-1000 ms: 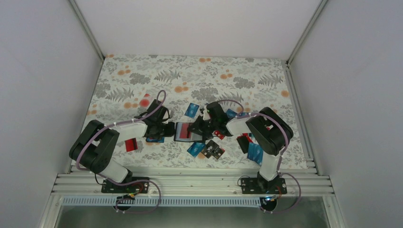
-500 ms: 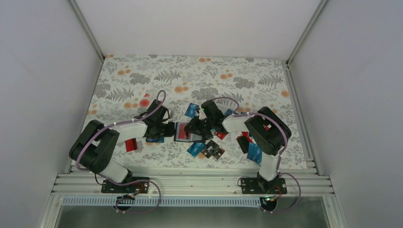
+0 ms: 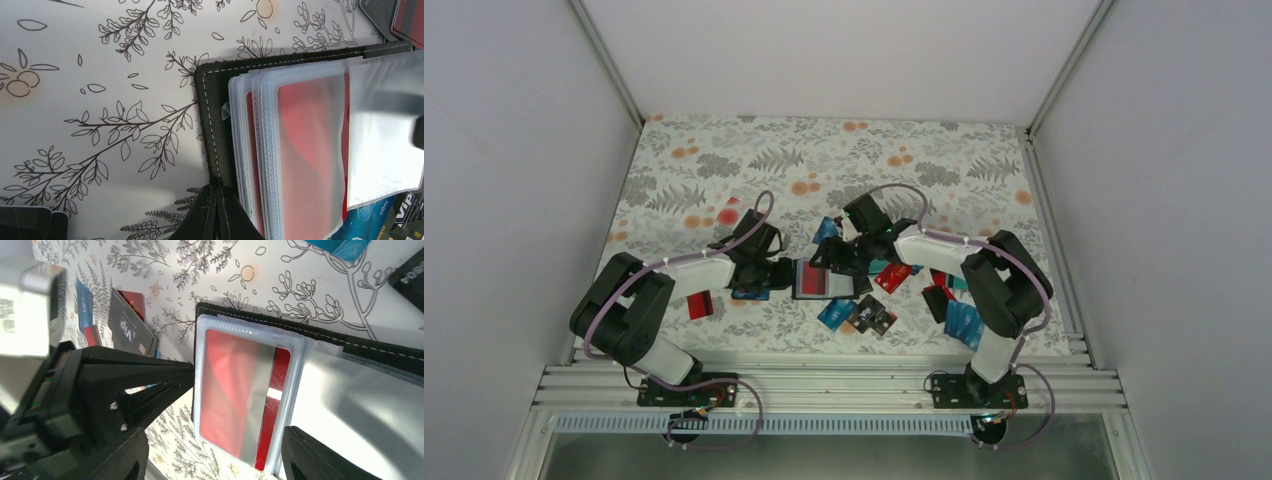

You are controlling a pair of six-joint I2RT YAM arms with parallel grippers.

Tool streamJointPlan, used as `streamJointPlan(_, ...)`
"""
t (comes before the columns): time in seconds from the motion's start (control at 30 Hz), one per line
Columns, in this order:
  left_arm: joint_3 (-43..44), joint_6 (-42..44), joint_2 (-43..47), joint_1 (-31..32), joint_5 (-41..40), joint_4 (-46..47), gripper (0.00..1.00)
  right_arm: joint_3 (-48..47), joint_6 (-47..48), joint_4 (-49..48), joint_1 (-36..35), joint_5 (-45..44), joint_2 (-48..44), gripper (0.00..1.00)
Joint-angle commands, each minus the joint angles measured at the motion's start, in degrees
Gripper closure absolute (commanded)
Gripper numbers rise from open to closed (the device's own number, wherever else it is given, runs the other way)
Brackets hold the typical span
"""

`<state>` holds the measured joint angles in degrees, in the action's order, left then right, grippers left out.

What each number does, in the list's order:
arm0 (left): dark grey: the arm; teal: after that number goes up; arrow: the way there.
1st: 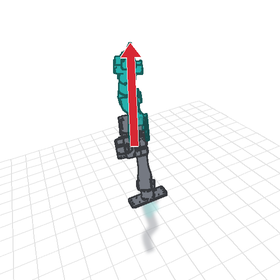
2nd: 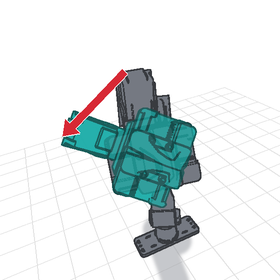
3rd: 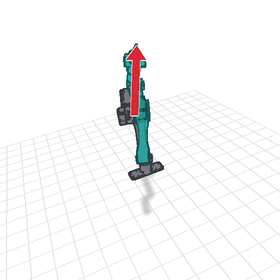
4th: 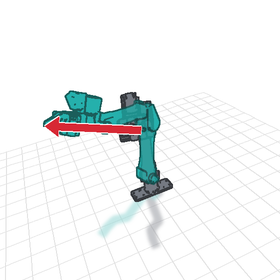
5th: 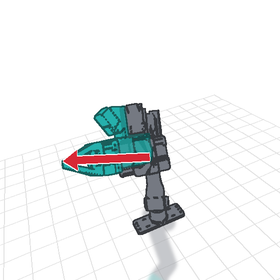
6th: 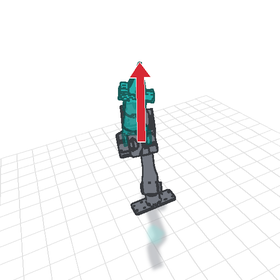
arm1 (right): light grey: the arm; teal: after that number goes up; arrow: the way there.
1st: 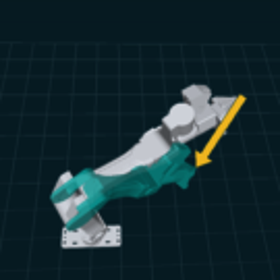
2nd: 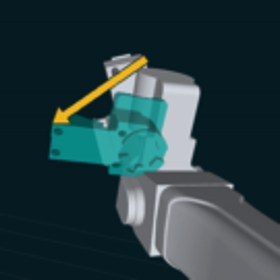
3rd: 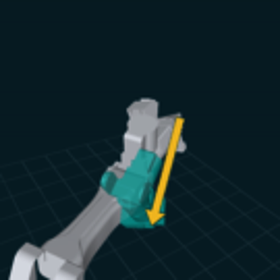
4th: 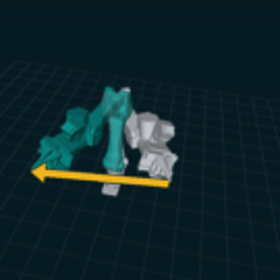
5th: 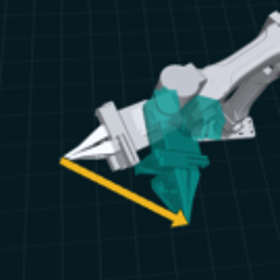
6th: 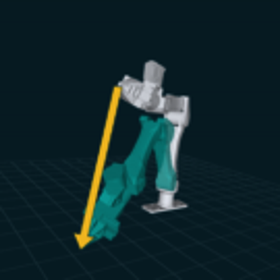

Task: Put the credit cards into the card holder

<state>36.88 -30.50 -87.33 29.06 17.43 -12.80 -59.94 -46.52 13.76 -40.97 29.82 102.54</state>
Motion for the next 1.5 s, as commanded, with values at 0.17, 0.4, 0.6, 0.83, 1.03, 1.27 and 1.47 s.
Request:
streamJointPlan(0.17,0.3,0.3,1.3,0.3,-2.3,-8.4,0.98,-1.5,10.0,16.0,0.7,-12.7,-10.5,0.27)
streamJointPlan(0.4,0.5,0.4,2.5,0.3,-2.6,-8.9,0.98,-0.7,12.9,23.2,-0.5,-22.8,-10.5,0.27)
streamJointPlan(0.6,0.5,-0.1,3.2,0.3,-2.6,-8.9,0.98,-3.3,12.8,25.7,-2.6,-27.0,-6.7,0.27)
streamJointPlan(0.83,-0.4,-0.7,5.6,0.3,-3.0,-8.9,0.93,-5.9,12.1,27.5,-3.8,-32.0,-1.7,0.43)
streamJointPlan(1.03,-1.4,-1.5,6.6,0.3,-2.5,-7.6,0.8,-6.4,11.7,27.0,-3.9,-34.4,-1.0,0.71)
streamJointPlan(1.27,-4.2,-4.5,7.3,0.0,2.8,-0.4,0.56,-4.2,11.9,24.7,-3.9,-32.2,-2.9,0.95)
streamJointPlan(1.47,-5.6,-6.7,5.1,-0.1,7.1,6.2,0.45,-2.9,11.5,22.9,-3.9,-30.8,-3.0,0.96)
